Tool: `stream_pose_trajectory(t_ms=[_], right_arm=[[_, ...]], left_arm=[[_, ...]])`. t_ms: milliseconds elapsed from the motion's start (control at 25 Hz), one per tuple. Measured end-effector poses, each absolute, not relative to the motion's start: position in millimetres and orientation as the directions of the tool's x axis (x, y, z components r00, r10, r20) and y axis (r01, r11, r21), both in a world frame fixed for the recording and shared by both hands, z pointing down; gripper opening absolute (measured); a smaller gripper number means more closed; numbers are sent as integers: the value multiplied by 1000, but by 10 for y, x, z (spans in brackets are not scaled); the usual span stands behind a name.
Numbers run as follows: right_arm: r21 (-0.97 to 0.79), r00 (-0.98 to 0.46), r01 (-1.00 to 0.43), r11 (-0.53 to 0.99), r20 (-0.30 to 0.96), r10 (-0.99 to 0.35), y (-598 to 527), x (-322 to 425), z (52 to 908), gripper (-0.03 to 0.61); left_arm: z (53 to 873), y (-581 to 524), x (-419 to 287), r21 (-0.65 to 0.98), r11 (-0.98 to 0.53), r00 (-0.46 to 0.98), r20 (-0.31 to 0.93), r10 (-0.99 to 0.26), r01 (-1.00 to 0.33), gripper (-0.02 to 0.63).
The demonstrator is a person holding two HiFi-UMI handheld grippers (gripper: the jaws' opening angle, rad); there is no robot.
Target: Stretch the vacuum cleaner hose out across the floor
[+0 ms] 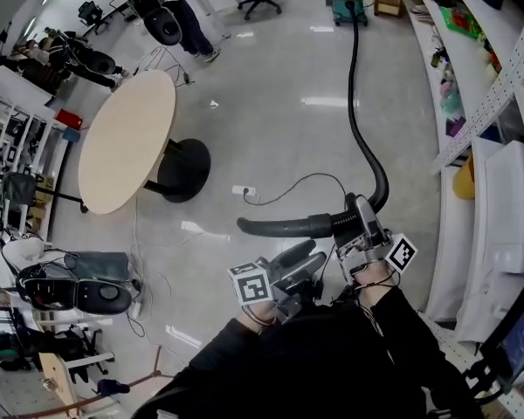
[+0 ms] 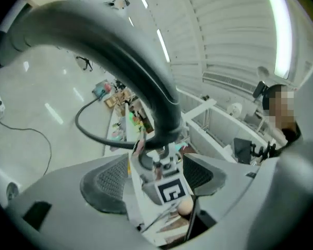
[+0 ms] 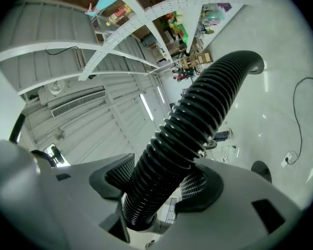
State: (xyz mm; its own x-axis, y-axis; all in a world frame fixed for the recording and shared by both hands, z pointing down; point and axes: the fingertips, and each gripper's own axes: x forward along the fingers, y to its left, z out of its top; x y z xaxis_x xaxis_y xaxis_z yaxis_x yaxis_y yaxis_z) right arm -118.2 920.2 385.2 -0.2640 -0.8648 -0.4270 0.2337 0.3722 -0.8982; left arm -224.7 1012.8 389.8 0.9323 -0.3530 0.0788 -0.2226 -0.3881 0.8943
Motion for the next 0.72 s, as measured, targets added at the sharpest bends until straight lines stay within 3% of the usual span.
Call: stream_pose_trajectory(t_ms=[120,200,360,480,720], right_arm=[[-899,-355,167,405,-439,-826,9261,-1097,3832,251],[-913,-437,107,393,-398,-806,9346,-1123,3917,249],[-942,-548,-12,336,-275,-790,9610,-1367,4142,245],[-951,-562,-12,308,-249,-789,9838,-1651,4155,238],[-953,-564,26,303,-264,-782,10282,-2389,4050,208]], left_arm=[[3973,10510,-2397,824,-491,948,163,-272,-283,322],[3888,10631,-2459,677,-642,933,259,-250,-360,322],[3790,10524,-2740,144,-849,778,500,-381,-509,322],[3952,10448,-2988,-185,-872,667,579,-470,-454,323],[4420,10773,-3442,-163,-948,695,648,-311,-272,328]])
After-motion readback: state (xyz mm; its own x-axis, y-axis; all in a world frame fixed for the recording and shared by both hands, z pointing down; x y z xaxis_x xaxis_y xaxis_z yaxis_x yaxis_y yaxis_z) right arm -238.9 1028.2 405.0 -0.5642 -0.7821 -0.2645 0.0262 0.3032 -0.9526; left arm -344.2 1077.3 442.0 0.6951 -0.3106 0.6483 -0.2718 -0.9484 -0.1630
